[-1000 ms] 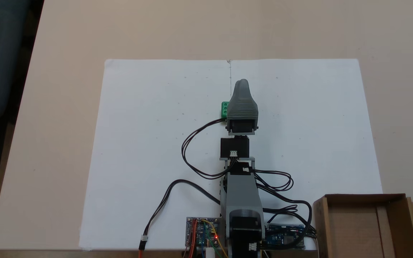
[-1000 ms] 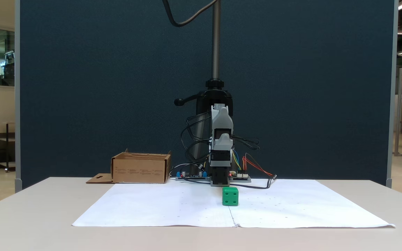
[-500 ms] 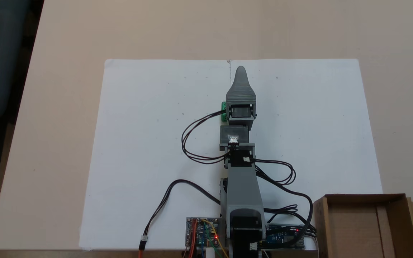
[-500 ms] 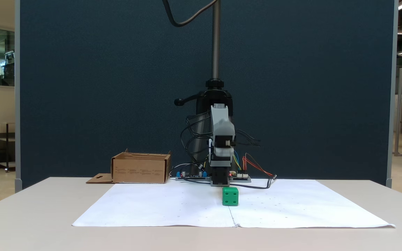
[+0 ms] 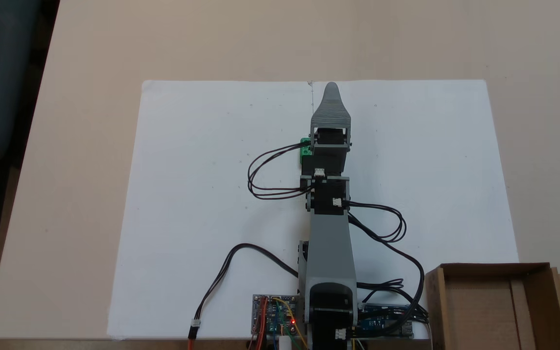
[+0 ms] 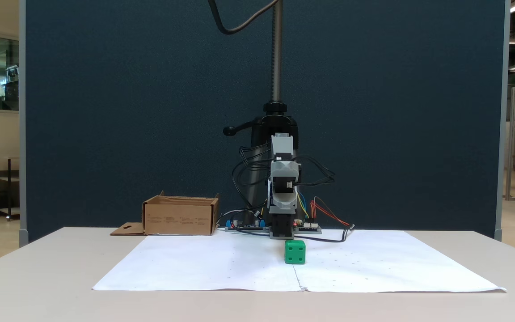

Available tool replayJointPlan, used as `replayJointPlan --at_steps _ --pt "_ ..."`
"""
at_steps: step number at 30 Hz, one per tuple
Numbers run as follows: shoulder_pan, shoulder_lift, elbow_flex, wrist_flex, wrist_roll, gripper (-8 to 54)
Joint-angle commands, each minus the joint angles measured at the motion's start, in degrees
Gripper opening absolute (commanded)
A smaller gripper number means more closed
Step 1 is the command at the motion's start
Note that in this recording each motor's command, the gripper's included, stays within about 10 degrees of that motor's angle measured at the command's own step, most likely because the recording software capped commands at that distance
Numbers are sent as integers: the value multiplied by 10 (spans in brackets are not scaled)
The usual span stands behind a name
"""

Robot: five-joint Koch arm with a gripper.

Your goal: Grasp a green dice and put it in the bin.

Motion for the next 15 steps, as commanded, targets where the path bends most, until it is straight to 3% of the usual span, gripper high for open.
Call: replayJointPlan --at_steps 1,15 --pt "9 63 -54 33 -40 448" --pt "11 67 -243 339 -40 446"
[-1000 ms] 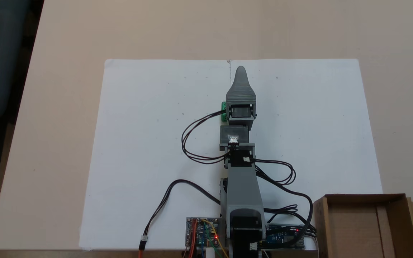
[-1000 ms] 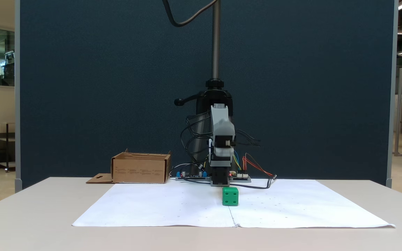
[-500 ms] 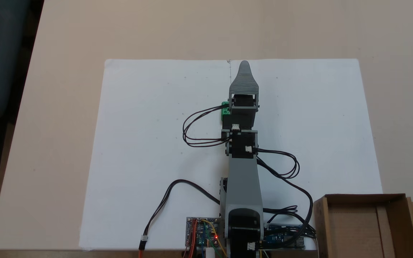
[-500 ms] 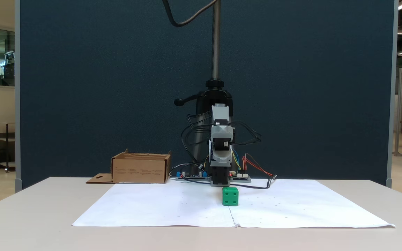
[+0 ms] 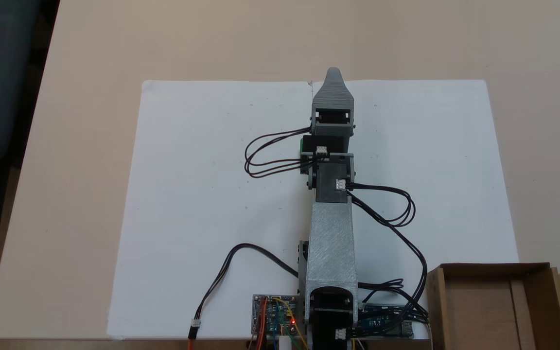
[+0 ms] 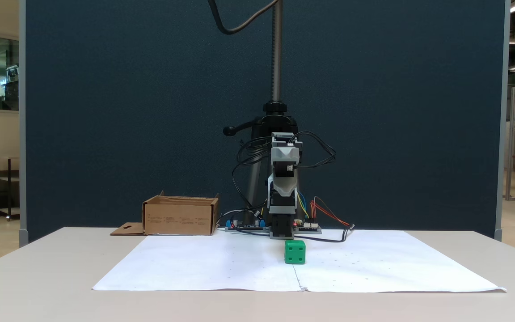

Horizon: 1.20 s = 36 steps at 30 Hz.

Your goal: Grasp a green dice and put it in the bin.

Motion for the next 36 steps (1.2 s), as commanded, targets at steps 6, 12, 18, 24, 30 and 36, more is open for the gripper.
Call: replayJointPlan --at_steps 6,12,18,24,30,36 --pt "11 67 -91 69 -40 445" --pt "11 66 -92 73 -40 444" --pt "11 67 -92 76 -40 444" --pt "11 67 -111 163 -40 440" --pt "9 66 -192 279 -36 430" --pt "7 66 -290 397 -37 430"
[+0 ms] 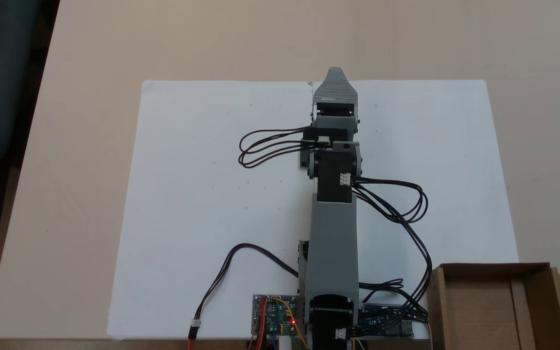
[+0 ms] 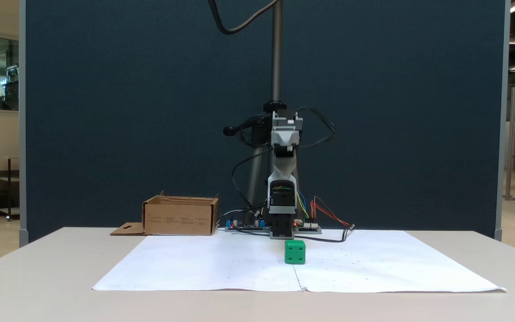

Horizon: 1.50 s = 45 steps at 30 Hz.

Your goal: Grasp a green dice and put it in the bin.

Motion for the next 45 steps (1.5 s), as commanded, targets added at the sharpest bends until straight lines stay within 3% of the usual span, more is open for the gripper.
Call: replayJointPlan --at_steps 1,22,38,45 --pt "6 65 -63 80 -36 430" --pt "11 37 -163 396 33 430" --pt "-7 -203 -222 441 40 450" --pt "-24 -247 -223 405 100 453"
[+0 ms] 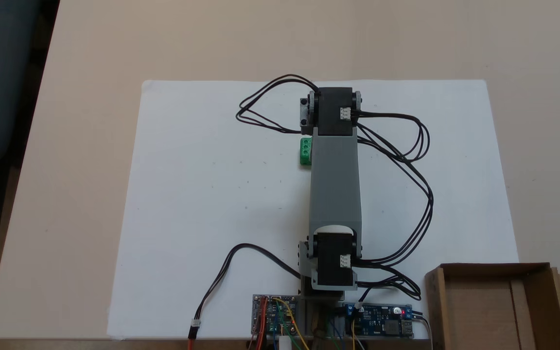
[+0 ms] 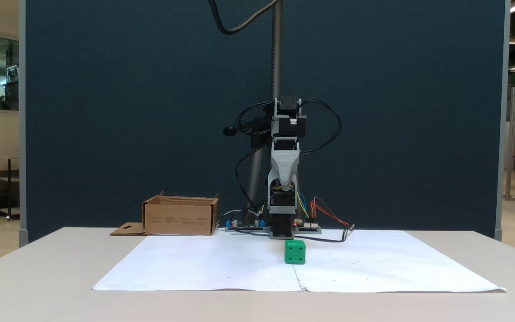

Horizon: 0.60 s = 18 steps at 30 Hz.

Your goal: Grasp a green dice and put it in the bin.

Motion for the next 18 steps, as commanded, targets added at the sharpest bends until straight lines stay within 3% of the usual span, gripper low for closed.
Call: replayJointPlan --at_steps 1,18 --pt "-13 6 -28 -2 55 453" --pt "-67 -78 -27 -73 90 455"
